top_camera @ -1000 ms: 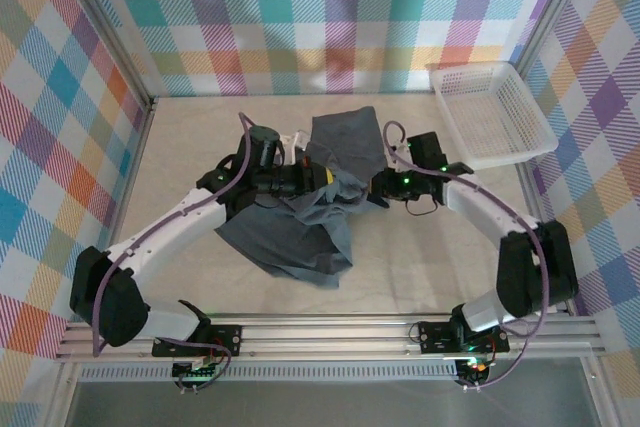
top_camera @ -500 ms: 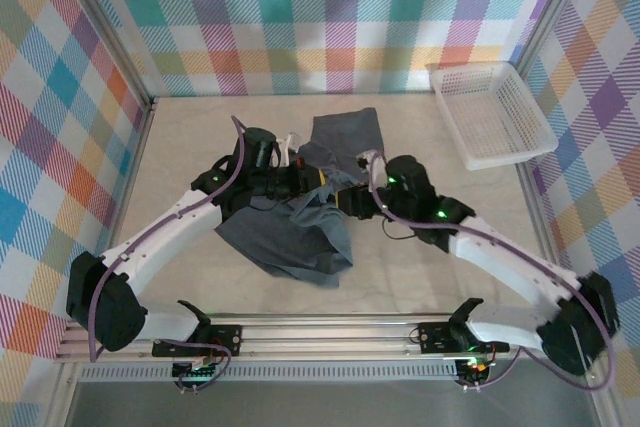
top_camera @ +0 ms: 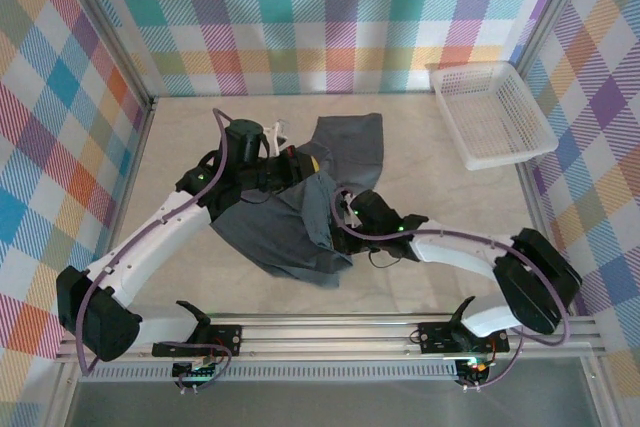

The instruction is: Fold the inside-out t-shirt

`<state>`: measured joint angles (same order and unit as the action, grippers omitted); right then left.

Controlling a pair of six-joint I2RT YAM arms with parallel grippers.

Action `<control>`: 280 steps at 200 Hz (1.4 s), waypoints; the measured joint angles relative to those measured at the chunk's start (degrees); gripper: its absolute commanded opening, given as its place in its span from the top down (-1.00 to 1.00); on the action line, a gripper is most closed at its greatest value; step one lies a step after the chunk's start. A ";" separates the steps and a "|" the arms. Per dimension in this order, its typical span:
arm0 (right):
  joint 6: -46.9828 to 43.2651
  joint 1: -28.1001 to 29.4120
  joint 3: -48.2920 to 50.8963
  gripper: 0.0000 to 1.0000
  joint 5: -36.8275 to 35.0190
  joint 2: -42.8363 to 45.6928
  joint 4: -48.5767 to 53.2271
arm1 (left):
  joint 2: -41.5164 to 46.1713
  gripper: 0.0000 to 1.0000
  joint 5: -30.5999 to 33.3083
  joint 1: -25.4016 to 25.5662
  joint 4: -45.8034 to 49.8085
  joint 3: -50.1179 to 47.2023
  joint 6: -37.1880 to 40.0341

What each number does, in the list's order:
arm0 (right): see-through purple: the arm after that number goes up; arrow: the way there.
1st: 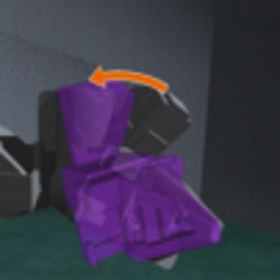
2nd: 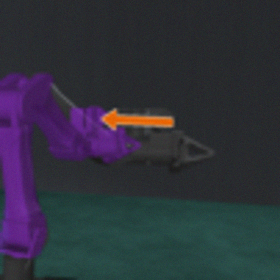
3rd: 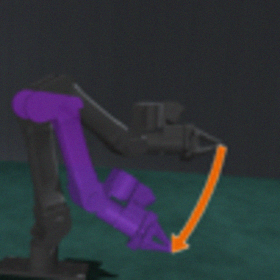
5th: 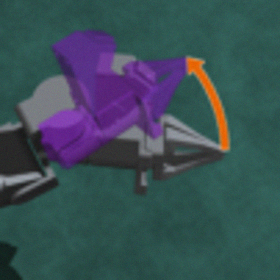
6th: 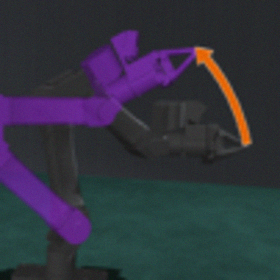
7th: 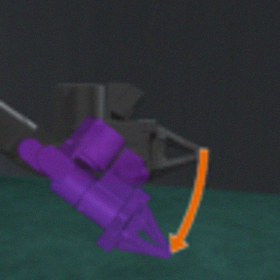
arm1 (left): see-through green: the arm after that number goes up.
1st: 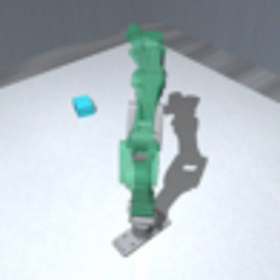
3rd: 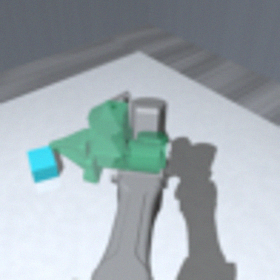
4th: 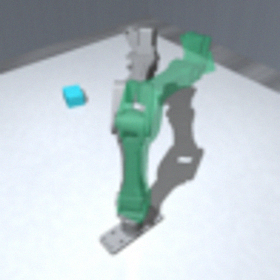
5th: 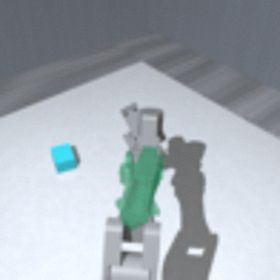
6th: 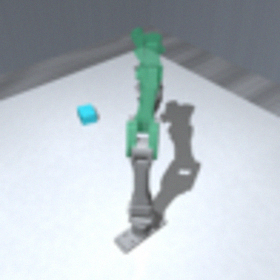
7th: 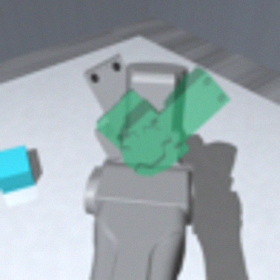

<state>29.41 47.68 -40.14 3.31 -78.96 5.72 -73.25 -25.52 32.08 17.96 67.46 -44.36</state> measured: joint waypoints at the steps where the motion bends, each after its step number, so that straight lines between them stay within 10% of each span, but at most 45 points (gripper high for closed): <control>1: -0.44 0.00 0.04 0.24 -0.17 0.42 0.15 | 0.00 1.00 0.00 0.00 0.00 0.00 0.00; 50: -13.66 0.00 -0.52 -0.17 -5.53 13.00 -3.10 | -0.02 1.00 -1.03 -0.35 -2.58 -1.14 -1.53; 89: -25.46 0.00 -7.30 -0.34 -13.46 3.89 -7.41 | -0.07 1.00 -1.84 -0.35 -3.26 -1.64 -2.21; 129: -31.30 -0.09 -13.66 0.99 -10.95 -5.29 -6.25 | -0.07 1.00 -0.96 -0.70 -0.66 -1.20 -0.57; 183: -13.66 -5.01 -8.00 1.00 23.76 7.76 -16.92 | -3.17 1.00 2.16 -10.93 4.55 -3.96 12.76; 232: -3.13 -8.52 -3.98 1.00 29.51 8.02 -18.88 | -5.22 0.12 -1.97 -12.20 1.11 -9.25 17.29; 280: -1.68 -9.64 -4.57 1.00 26.21 7.87 -16.28 | 17.51 -0.30 2.64 -9.01 4.15 -14.34 15.56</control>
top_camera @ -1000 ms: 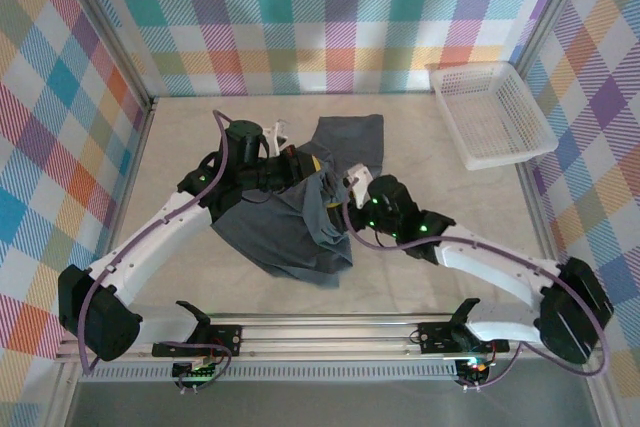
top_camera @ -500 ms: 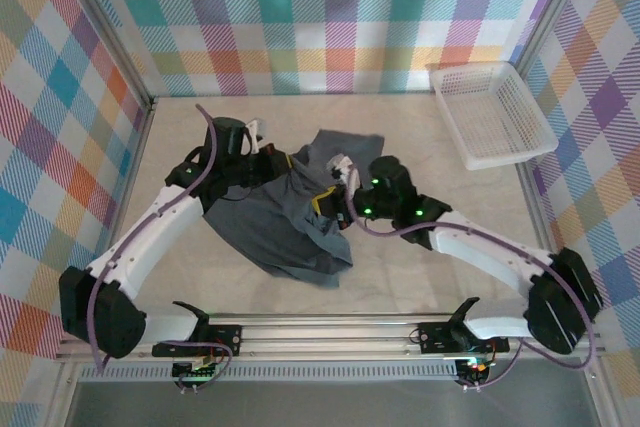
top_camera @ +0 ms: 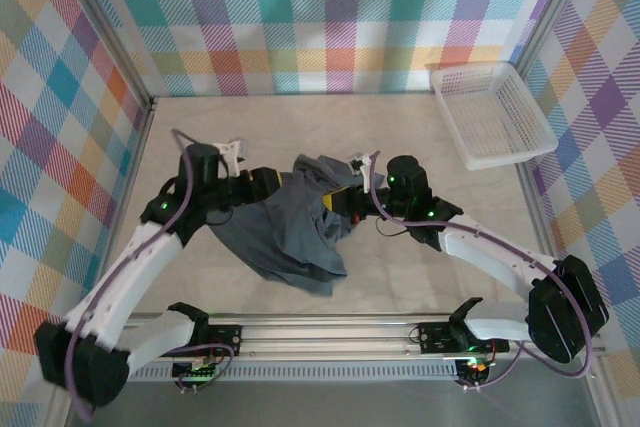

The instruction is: Fold the inside-out t-shirt

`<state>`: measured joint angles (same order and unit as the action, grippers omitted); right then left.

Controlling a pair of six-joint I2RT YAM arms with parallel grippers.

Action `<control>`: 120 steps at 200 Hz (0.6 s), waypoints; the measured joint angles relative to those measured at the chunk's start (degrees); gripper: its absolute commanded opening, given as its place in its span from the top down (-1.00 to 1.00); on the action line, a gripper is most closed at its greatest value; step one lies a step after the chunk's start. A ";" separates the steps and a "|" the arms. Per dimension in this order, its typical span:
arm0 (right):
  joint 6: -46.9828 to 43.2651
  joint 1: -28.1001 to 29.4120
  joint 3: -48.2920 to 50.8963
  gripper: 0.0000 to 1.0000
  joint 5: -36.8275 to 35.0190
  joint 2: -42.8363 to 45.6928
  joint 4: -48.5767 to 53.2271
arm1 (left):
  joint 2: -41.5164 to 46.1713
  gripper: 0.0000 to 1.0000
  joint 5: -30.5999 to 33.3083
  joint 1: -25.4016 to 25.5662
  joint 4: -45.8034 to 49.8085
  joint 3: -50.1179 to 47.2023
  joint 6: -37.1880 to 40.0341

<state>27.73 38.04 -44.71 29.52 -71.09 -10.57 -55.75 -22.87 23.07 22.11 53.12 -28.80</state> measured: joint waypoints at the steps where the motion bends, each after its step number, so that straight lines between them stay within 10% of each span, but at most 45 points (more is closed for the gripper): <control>1: 0.07 0.00 -0.04 1.00 -0.04 -0.02 -0.02 | 0.26 -0.32 -0.04 0.26 -0.07 -0.09 0.00; 50: 3.08 0.00 -1.60 0.88 0.02 -2.34 -0.02 | -1.11 -0.41 1.81 12.96 -2.49 -2.29 -2.23; 82: 3.63 0.00 -2.34 0.85 1.01 -1.99 0.37 | -10.95 0.99 8.90 12.94 -1.53 -2.32 -3.23; 120: 5.97 -0.39 0.46 1.00 1.38 1.64 -0.15 | -9.11 1.00 7.91 7.02 -5.68 -7.26 -6.54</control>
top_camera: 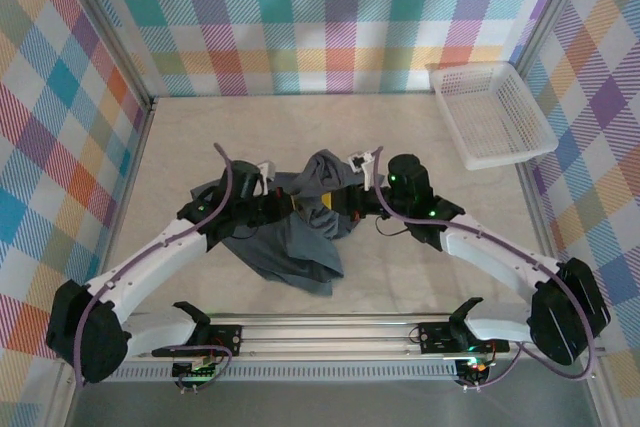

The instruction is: Fold the inside-out t-shirt

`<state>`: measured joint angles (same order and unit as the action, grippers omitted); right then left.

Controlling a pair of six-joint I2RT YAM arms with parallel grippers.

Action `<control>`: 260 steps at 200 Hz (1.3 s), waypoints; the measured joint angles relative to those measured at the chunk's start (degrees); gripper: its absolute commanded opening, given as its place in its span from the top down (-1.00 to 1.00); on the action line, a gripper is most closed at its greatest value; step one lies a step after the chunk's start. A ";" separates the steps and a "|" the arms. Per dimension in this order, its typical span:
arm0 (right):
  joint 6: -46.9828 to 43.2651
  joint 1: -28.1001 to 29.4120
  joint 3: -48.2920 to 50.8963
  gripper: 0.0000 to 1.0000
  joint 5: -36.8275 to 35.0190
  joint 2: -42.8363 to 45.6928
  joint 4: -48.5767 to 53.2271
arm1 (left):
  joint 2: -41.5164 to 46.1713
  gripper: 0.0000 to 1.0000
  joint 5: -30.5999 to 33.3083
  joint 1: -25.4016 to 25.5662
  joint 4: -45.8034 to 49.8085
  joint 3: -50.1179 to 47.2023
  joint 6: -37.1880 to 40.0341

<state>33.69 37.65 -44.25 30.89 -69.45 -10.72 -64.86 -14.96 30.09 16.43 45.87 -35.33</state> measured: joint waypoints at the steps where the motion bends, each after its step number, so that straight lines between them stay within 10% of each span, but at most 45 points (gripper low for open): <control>1: 0.04 0.00 0.20 1.00 0.07 0.11 -0.09 | 0.13 1.00 -0.09 -0.07 -0.11 -0.15 -0.04; 34: 2.58 -0.20 3.56 0.68 1.64 0.70 -1.27 | 2.27 1.00 -3.08 -1.73 -1.97 -4.61 -0.92; 54: 3.82 -0.66 4.17 1.00 2.19 1.86 -2.34 | 2.43 1.00 -1.01 -5.38 -1.14 -8.46 -1.31; 96: 4.94 -0.90 4.24 1.00 4.63 1.66 -6.47 | 3.17 1.00 -1.77 -8.11 -0.13 -10.93 -1.55; 134: 4.63 -0.90 5.81 1.00 7.39 1.90 -10.34 | 2.95 -0.03 0.66 -8.28 2.19 -10.91 -0.50; 227: 0.68 -0.24 7.72 0.98 13.49 1.14 -5.31 | 3.76 -0.49 -2.84 -1.11 11.08 7.74 -2.78; 260: 0.00 0.90 6.58 1.00 13.97 -0.74 -4.59 | -9.70 0.00 -3.85 3.43 10.49 9.42 -3.45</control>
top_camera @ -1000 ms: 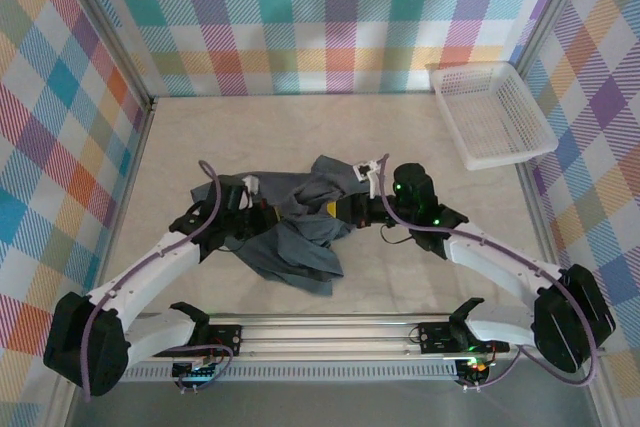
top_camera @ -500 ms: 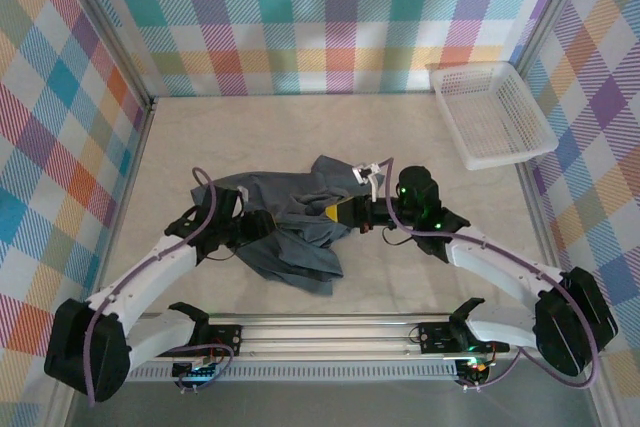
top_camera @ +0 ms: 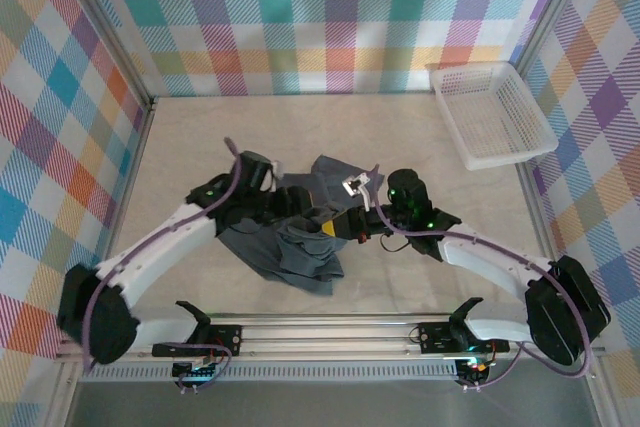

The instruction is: Fold the inside-out t-shirt

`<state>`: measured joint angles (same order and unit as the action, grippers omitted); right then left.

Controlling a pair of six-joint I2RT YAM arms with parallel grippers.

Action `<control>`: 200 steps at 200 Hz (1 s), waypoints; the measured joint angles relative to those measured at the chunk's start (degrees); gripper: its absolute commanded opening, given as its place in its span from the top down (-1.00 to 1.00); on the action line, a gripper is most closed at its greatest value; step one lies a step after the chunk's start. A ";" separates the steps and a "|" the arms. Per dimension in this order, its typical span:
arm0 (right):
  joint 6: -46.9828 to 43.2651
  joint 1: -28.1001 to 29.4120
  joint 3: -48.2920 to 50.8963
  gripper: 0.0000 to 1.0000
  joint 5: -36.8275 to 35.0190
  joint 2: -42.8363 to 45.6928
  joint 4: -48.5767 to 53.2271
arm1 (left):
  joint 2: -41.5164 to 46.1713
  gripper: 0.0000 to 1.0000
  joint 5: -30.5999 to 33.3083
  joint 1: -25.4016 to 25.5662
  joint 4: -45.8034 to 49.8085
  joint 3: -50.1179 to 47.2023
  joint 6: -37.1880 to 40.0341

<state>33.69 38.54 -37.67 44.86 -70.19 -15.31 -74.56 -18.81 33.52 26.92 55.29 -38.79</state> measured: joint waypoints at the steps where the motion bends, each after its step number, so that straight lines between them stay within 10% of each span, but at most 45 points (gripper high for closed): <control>1: -0.02 0.02 -0.02 1.00 -0.02 0.00 0.00 | -0.24 0.01 -0.09 0.07 -0.02 0.00 0.09; 27: -1.20 0.15 0.28 1.00 -4.79 1.95 2.23 | -5.42 1.00 -0.94 0.70 -0.48 -0.79 -0.61; 77: -1.03 0.07 13.70 0.75 -21.94 9.90 5.38 | 6.47 1.00 -6.78 -1.42 -14.40 -6.34 -6.71; 119: -1.81 0.17 14.25 0.03 -27.63 12.98 16.15 | 13.16 1.00 -10.43 -1.42 -26.56 -14.78 -10.51; 200: -28.28 5.53 -1.73 -0.05 -35.93 9.09 19.96 | 16.39 1.00 -12.90 -1.40 -27.12 -16.02 -7.21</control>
<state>5.41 44.07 -39.40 8.93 -61.10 4.64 -58.17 -31.70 32.12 -0.21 39.27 -46.00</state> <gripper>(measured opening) 0.512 0.063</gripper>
